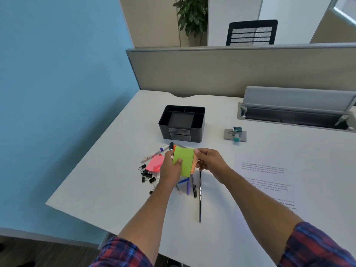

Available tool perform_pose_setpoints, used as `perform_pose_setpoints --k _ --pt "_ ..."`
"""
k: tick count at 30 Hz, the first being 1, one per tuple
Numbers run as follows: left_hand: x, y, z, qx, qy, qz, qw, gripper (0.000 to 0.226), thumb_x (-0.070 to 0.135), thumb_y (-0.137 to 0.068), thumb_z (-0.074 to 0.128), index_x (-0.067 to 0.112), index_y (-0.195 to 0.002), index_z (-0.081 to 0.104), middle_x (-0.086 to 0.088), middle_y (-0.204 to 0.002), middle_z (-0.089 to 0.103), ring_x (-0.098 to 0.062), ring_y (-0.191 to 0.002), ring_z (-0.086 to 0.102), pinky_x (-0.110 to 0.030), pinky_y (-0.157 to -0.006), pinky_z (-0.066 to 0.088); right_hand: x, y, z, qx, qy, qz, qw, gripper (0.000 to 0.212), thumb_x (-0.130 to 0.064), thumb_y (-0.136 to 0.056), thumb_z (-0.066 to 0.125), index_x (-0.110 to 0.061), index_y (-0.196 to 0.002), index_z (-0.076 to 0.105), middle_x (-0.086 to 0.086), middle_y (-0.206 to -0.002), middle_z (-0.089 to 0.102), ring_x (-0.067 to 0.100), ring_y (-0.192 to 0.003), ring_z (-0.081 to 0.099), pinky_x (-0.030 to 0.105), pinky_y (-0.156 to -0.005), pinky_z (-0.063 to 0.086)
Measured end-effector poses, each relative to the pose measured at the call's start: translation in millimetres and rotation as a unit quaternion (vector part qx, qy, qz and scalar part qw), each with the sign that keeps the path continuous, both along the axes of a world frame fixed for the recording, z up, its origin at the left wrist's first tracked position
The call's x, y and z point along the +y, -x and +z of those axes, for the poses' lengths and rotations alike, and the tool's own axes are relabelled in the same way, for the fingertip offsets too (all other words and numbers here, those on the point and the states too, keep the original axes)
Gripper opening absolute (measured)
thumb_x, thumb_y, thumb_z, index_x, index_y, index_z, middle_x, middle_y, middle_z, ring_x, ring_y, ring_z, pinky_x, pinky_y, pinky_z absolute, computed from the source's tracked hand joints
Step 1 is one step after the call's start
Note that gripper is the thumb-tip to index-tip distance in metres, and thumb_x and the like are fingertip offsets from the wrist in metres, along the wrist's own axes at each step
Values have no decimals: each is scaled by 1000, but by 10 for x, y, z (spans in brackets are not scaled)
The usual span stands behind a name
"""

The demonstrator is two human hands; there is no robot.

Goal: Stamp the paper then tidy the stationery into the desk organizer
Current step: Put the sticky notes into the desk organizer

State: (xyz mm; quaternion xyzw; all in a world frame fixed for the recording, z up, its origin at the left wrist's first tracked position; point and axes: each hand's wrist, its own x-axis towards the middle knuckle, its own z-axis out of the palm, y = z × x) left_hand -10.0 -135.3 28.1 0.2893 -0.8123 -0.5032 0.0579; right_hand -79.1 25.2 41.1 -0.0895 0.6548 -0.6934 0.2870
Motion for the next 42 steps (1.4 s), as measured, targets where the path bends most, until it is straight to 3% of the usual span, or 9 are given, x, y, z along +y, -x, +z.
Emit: perform_pose_setpoints --k 4,8,12,18,23,27,32,36,42 --pt "14 102 -37 -15 -27 -12 999 41 29 -102 54 27 -142 48 1 -127 56 -21 -112 56 -38 -89 52 20 -10 -36 9 14 9 1000 15 -18 -98 64 -10 -107 73 6 -78 72 15 -72 66 28 -73 58" --pt "60 140 -32 -3 -30 -20 999 22 36 -99 59 32 -119 50 4 -111 62 -7 -90 59 -25 -64 45 7 -20 -11 8 -6 7 1000 21 -24 -97 66 -6 -106 73 6 -78 67 16 -73 62 28 -73 57" --pt "129 194 7 8 -16 4 1000 19 35 -101 56 23 -114 51 1 -105 62 -13 -87 59 -28 -63 42 -15 -42 33 28 -83 35 996 32 -28 -93 71 -12 -120 63 8 -83 69 18 -67 64 28 -57 52" --pt "1 154 78 46 129 -7 991 12 32 -100 56 22 -102 62 0 -100 62 -18 -90 60 -34 -71 48 -1 -27 49 57 -161 -17 985 43 -16 -96 66 -9 -136 50 22 -101 67 23 -67 64 31 -59 54" --pt "-346 23 101 -62 282 -4 958 54 43 -86 73 18 -131 57 -5 -120 61 -28 -111 59 -44 -93 49 78 -30 38 51 -175 -20 983 44 -14 -97 65 -7 -137 49 20 -98 65 25 -68 63 37 -64 55" --pt "-511 -71 43 -138 255 -14 957 73 46 -78 79 25 -141 49 -2 -127 64 -29 -119 58 -45 -99 42 131 -35 13 56 -197 -19 979 43 -14 -96 65 -7 -136 49 19 -95 67 25 -67 64 36 -62 55" --pt "-565 -80 18 -186 310 -41 931 46 49 -80 79 23 -113 61 2 -107 68 -23 -105 62 -45 -96 45 166 -33 -17 62 -218 -16 974 45 -17 -97 66 -8 -137 48 21 -101 67 25 -71 66 36 -64 56" --pt "-583 -43 30 -172 345 -36 922 24 29 -96 62 22 -120 62 1 -113 69 -22 -106 62 -38 -91 43 187 -29 -18 64 -223 -15 973 45 -18 -97 66 -8 -137 48 19 -98 66 25 -70 65 35 -63 55" --pt "-599 -77 95 -91 401 16 911 22 24 -98 59 21 -119 66 -1 -99 73 -22 -90 66 -33 -78 43 172 -22 -13 62 -230 -15 971 46 -19 -98 64 -8 -139 47 19 -101 67 25 -71 67 33 -62 55"
